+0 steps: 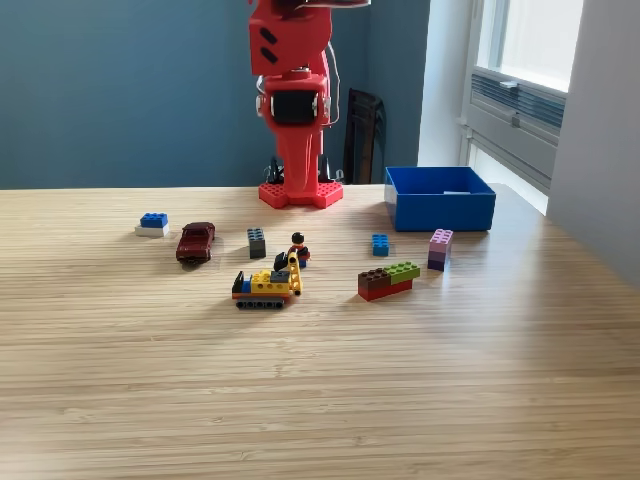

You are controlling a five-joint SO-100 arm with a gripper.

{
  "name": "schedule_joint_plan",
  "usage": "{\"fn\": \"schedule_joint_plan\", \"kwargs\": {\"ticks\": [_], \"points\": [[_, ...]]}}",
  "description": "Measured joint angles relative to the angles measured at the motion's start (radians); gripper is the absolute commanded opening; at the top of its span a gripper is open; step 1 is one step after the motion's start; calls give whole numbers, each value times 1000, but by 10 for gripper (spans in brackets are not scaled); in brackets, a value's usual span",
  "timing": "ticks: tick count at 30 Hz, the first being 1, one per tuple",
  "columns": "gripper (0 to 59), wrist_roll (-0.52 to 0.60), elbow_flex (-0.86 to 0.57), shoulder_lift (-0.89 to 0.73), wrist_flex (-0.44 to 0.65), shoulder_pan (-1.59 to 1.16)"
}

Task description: Grasp a lego block and put it in the bin.

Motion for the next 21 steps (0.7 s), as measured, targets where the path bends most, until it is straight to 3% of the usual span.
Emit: {"fn": "schedule_joint_plan", "kwargs": {"ticks": [1, 6, 9, 14, 21], "points": [[5, -21, 21, 0, -26, 8], [198, -140, 49, 0, -124, 34], [264, -179, 51, 2, -161, 52], [322, -204, 51, 2, -206, 67], [340, -186, 51, 2, -247, 72]]}}
